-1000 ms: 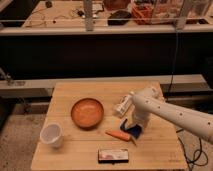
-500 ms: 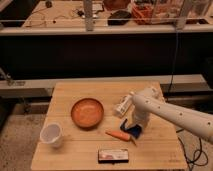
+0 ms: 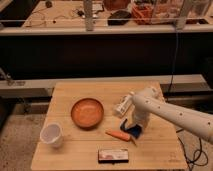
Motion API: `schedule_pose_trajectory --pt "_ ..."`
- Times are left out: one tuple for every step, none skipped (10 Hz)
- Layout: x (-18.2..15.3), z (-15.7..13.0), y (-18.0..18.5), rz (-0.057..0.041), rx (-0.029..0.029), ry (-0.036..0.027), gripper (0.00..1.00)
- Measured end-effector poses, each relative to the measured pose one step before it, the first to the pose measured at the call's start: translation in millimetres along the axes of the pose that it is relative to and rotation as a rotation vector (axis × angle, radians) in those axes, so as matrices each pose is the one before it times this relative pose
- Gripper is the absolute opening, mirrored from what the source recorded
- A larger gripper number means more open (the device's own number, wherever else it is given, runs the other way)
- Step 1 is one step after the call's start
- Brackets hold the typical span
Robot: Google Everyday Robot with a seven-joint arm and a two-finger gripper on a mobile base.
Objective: Place the white sponge in the ceramic cup
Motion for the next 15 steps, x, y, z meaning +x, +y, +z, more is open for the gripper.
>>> schedule_pose_trajectory --pt "-0.01 0.01 0.02 -0.00001 -0.00006 -0.00003 0.02" --pt "0.01 -0.01 0.02 0.00003 -0.00001 0.00003 0.02" --pt "-0.03 0.02 -0.01 -0.00002 -0.00002 -0.00011 0.02" --pt "0.03 -0.02 0.04 0.00002 -0.00006 0.00009 0.02" --pt "-0.03 0.02 0.05 0.00011 -0.00011 -0.00013 0.02" --pt "-0.01 0.00 -0.01 -0.00012 -0.00007 -0.00007 0.06" --pt "-0.01 0.01 0.04 0.00010 0.00000 -0.00002 0.16" --pt "-0.01 0.03 0.00 -0.00002 -0.00003 -0.00003 0.26" --pt "0.03 -0.02 -0.01 -0.00003 0.00005 0.00007 0.36" --pt "-0.08 0.21 0.01 0.00013 0.00011 -0.00037 0.48" --pt "0.00 0.04 0.10 0.00009 -0.00012 -0.00004 0.56" --pt "-0.01 -0.01 -0.13 -0.00007 0.00025 -0.00008 0.68" --pt "0.07 -0.15 -0.46 -0.00038 0.00078 0.00030 0.77" --pt "0.09 -0.24 -0.76 -0.00120 0.00106 0.00032 0.79" --pt "0.05 -0.22 -0.25 -0.00014 0.00042 0.00019 0.80"
